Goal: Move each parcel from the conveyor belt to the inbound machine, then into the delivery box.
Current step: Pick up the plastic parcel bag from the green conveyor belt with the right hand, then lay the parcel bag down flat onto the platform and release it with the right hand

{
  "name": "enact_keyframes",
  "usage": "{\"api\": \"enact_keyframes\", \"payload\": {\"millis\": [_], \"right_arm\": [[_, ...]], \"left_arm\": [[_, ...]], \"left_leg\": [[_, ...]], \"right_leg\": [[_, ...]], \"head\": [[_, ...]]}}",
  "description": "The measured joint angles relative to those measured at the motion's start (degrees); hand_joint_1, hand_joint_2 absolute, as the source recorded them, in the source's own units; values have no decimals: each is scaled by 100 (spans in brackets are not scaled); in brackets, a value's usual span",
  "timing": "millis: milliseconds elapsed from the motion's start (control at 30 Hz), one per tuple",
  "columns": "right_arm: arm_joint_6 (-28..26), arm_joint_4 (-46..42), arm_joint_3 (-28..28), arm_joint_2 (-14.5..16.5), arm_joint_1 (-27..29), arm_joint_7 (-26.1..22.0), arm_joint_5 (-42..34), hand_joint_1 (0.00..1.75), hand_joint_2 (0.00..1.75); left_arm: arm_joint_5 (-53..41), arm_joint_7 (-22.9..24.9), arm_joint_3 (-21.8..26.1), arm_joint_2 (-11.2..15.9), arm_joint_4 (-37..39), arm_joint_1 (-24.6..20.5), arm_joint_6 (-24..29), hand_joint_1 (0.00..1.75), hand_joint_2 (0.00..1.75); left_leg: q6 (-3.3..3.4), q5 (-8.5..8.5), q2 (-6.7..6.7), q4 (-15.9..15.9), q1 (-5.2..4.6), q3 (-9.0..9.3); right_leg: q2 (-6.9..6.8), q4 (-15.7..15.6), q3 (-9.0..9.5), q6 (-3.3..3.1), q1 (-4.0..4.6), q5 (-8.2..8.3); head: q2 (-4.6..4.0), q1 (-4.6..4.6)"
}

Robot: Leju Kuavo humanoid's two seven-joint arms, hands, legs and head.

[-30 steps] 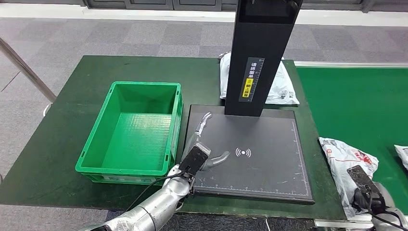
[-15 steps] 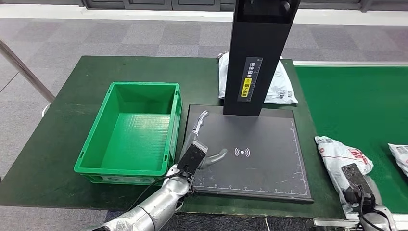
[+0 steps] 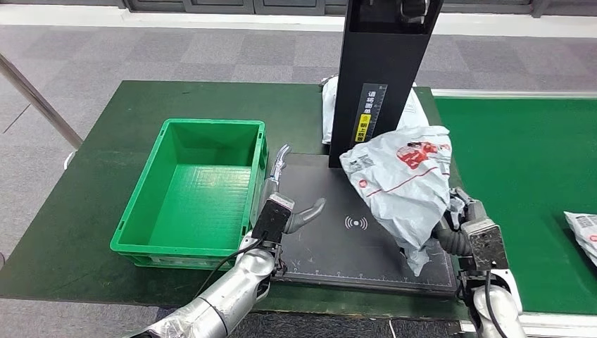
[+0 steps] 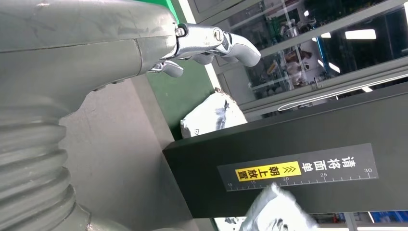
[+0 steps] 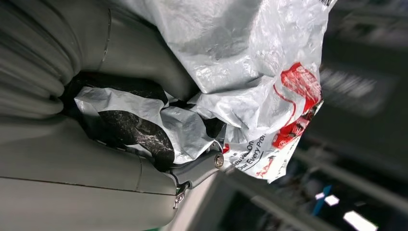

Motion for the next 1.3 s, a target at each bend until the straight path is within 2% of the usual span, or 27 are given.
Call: {"api": "enact_keyframes", "payload": {"millis": [200, 433, 633, 667, 767, 800, 900, 1000, 1133, 1300], "right_arm": [[69, -221, 572, 19, -95, 8, -223, 175, 175], [252, 169, 1230, 42, -340, 440, -145, 175, 175], [284, 406, 1445, 58, -433, 499, -137, 175, 175], [290, 441, 1465, 61, -452, 511, -138, 158, 175], [419, 773, 1556, 82, -633, 692, -128, 27, 175], [495, 992, 1613, 93, -740, 789, -101, 0, 175], [589, 1832, 1845, 147, -1069, 943, 65, 0, 175], [417, 2657, 2062, 241, -1346, 857, 234, 0, 175], [194, 3486, 2200, 376, -1764, 631, 84, 0, 175], [4, 3932, 2198, 430, -1978, 68, -268, 0, 175]], "left_arm": [[88, 0, 1, -9, 1, 9, -5, 0, 175], [139, 0, -1, -46, -32, 39, -5, 0, 175], [139, 0, 0, -56, -66, 81, -5, 0, 175], [139, 0, 1, -56, -72, 84, -5, 0, 175], [186, 0, 2, -58, -108, 96, -30, 0, 175], [232, 0, 1, -61, -126, 100, -60, 0, 175], [387, -1, 0, -70, -198, 126, -128, 0, 175], [503, -2, 3, -71, -315, 186, -117, 0, 175], [624, -1, 139, -71, -440, 213, -36, 0, 175], [495, -1, 293, -64, -406, 153, 20, 0, 175]], "left_leg": [[0, 0, -2, 1, -1, -2], [0, 0, -6, 1, 0, -1], [0, 0, -9, 0, 0, -4], [0, 0, -9, 0, 0, -6], [0, 0, -7, 0, 0, -7], [0, 0, -7, 1, 0, -6], [0, 3, -11, 1, 0, -5], [-2, 6, -14, 1, 0, -5], [-3, 7, -12, 1, 0, 1], [-2, 7, -18, 1, 0, 0]], "right_leg": [[-1, -1, 0, 0, -1, 0], [-4, 0, -2, 0, 1, 0], [-7, -1, -3, 0, 0, 0], [-6, -1, -3, 0, 0, 0], [-4, -1, -3, 0, 0, 0], [-4, -1, -3, 0, 0, 0], [-9, -1, -1, 0, 0, 1], [-12, 0, -1, -1, 0, 2], [-8, 0, -1, -3, 1, 2], [-13, 0, 1, -2, 0, 2]], "head": [[0, -1], [0, 0], [0, -1], [0, 0], [0, -1], [0, -1], [0, 0], [0, -1], [0, -1], [0, -1]]}}
